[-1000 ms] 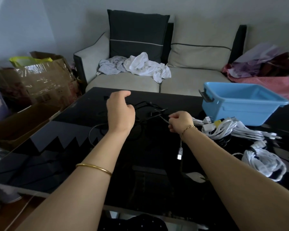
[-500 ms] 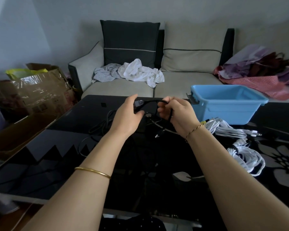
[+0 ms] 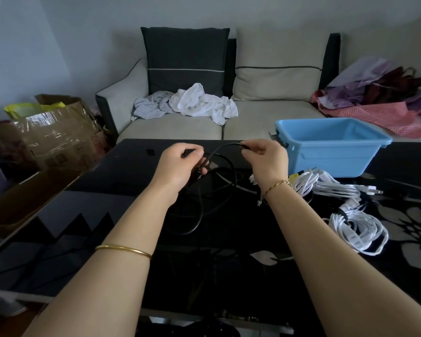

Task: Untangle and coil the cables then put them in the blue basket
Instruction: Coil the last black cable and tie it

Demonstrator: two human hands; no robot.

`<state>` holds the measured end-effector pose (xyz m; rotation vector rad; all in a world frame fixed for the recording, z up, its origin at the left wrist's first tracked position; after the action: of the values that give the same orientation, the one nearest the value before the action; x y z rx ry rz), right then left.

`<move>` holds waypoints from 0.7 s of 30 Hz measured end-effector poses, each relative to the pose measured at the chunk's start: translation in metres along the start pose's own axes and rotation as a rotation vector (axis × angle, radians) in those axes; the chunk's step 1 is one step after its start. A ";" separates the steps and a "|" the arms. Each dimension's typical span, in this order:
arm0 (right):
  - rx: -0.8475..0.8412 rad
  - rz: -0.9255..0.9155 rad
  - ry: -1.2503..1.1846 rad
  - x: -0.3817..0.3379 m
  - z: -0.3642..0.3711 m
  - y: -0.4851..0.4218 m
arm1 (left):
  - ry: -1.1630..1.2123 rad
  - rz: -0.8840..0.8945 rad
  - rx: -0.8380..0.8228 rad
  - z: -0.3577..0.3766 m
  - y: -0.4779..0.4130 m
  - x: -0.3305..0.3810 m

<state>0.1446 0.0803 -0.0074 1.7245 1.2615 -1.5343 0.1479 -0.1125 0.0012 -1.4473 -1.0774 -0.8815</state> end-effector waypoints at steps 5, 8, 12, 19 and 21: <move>0.186 -0.212 0.105 -0.029 -0.012 0.010 | 0.164 -0.123 0.063 -0.004 -0.002 -0.007; 0.143 -0.247 -0.174 -0.040 -0.013 0.015 | 0.129 -0.119 0.044 -0.003 -0.004 -0.007; -0.124 -0.244 -0.522 -0.049 0.001 0.017 | -0.321 0.076 0.016 -0.004 -0.004 0.013; -0.778 -0.037 -1.029 -0.054 0.026 0.034 | -0.213 0.274 -0.128 0.009 0.001 0.049; -0.818 0.002 -1.062 -0.053 0.027 0.035 | -0.224 0.282 -0.193 0.015 0.005 0.050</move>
<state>0.1659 0.0255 0.0298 0.2802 1.0209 -1.3049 0.1676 -0.0898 0.0440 -1.8420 -0.9375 -0.6450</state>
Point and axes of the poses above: each hand's wrist, its own y-axis away from the middle knuckle, its own z-axis out of the palm, x = y × z, the point moved 6 cm from there along -y, towards the middle knuckle, and after that the axes turned 9 degrees about z, right-handed, at the moved point
